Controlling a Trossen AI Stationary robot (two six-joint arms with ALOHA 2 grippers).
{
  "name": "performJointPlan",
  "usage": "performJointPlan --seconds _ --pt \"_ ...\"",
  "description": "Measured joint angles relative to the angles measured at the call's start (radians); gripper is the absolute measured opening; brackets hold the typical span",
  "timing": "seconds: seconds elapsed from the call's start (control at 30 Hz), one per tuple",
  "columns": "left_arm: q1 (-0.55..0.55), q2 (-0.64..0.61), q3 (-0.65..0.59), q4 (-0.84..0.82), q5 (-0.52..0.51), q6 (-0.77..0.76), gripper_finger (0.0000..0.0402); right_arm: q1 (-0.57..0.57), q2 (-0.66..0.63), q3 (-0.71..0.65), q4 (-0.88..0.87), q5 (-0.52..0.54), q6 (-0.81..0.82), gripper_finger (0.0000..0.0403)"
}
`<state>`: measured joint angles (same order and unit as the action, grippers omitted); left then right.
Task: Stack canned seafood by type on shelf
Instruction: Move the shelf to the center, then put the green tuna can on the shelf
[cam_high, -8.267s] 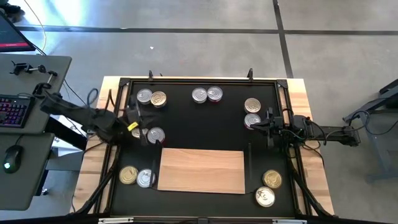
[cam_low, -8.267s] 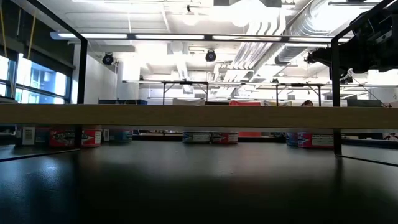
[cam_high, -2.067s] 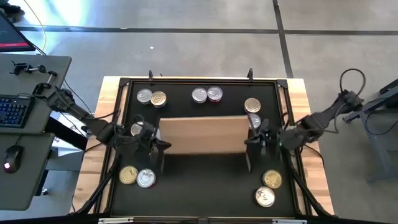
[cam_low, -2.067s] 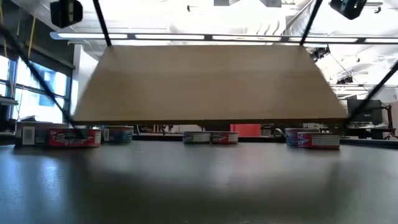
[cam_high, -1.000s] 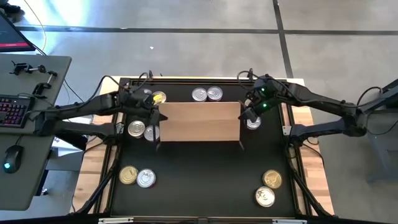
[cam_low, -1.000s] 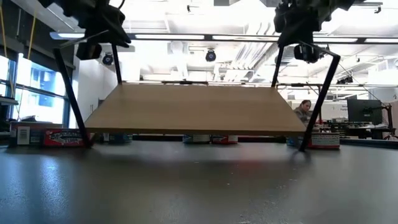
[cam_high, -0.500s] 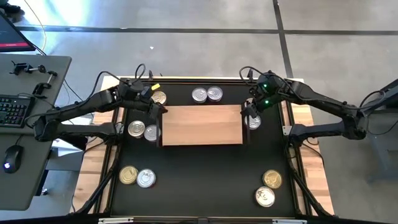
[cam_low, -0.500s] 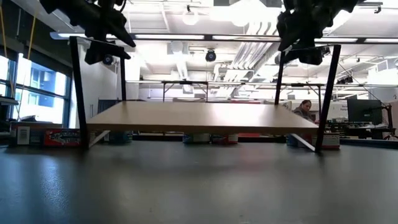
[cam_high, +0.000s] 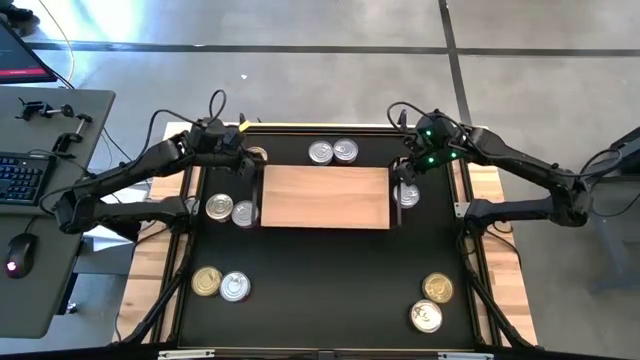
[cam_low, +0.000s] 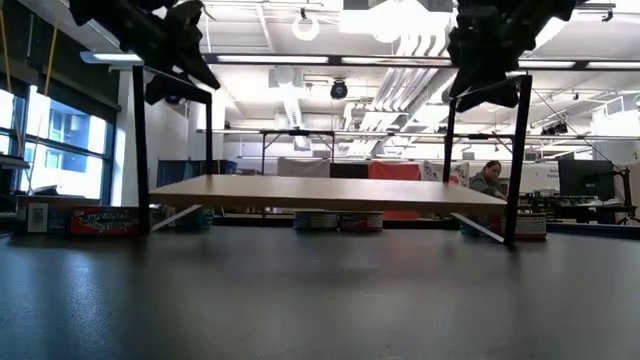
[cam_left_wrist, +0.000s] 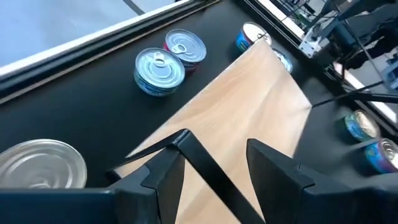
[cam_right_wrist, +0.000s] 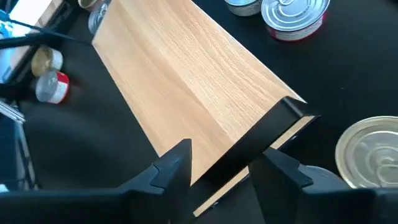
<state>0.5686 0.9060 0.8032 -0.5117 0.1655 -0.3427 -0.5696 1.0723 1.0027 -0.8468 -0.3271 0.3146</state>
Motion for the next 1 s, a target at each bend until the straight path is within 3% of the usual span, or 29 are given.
performJointPlan --seconds 0.17,0.4,0.7,0.8,1.0 --pt "0.002 0.024 0.0 -0.012 -0.109 0.026 0.0169 -0.013 -0.001 0.0 -0.048 0.047 -0.051 0.0174" --pt "0.001 0.044 0.012 -0.018 -0.13 0.068 0.0207 -0.013 -0.001 0.005 -0.118 0.229 -0.12 0.0209" --pt "-0.021 0.039 0.225 -0.141 -0.246 0.189 0.0204 -0.01 -0.001 0.198 -0.152 0.415 -0.199 0.0211" --pt "-0.071 0.039 0.269 -0.131 -0.26 0.229 0.0197 0.008 -0.001 0.25 -0.109 0.407 -0.245 0.0211" --pt "-0.248 0.05 0.273 -0.071 -0.351 0.304 0.0177 0.068 0.009 0.245 0.052 0.285 -0.288 0.0211"
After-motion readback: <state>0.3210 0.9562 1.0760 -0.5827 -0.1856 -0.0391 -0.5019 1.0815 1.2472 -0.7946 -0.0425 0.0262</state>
